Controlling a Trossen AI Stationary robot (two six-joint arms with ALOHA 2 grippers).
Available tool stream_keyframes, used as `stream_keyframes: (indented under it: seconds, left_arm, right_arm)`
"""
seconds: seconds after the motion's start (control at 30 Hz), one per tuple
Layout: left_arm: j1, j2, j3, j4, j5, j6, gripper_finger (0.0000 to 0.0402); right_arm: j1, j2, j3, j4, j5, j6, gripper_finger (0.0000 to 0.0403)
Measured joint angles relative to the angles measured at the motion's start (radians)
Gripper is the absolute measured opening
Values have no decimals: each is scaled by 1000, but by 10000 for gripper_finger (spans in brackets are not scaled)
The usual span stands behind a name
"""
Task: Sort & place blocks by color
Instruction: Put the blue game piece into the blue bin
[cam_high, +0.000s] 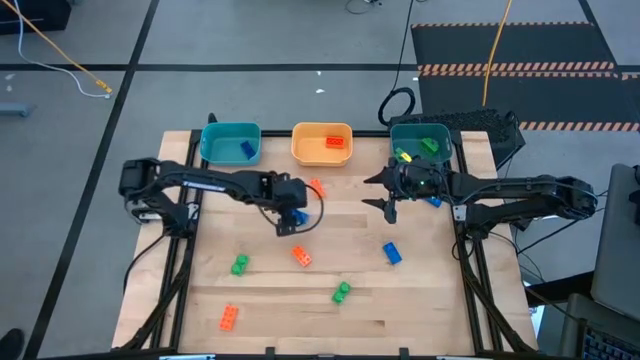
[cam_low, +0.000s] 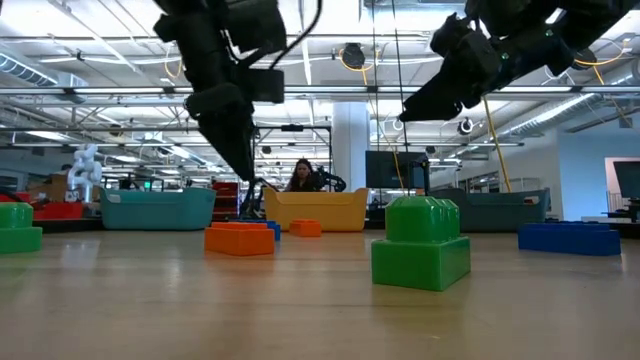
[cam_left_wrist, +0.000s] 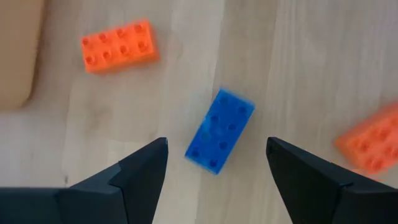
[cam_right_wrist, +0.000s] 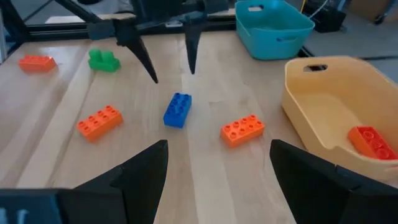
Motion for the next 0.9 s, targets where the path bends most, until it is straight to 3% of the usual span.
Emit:
stream_keyframes:
  seconds: [0.33, 0.77, 0.9]
  left_arm:
    - [25, 160, 129, -86, 74, 107, 274]
    - [28, 290, 130, -116, 50, 185, 273]
    - [28, 294, 130, -117, 44, 181, 240]
  right_arm:
    - [0, -10, 0, -5, 0, -15, 274]
    - [0, -33, 0, -7, -1, -15, 274]
    - [0, -43, 0, -20, 0, -22, 274]
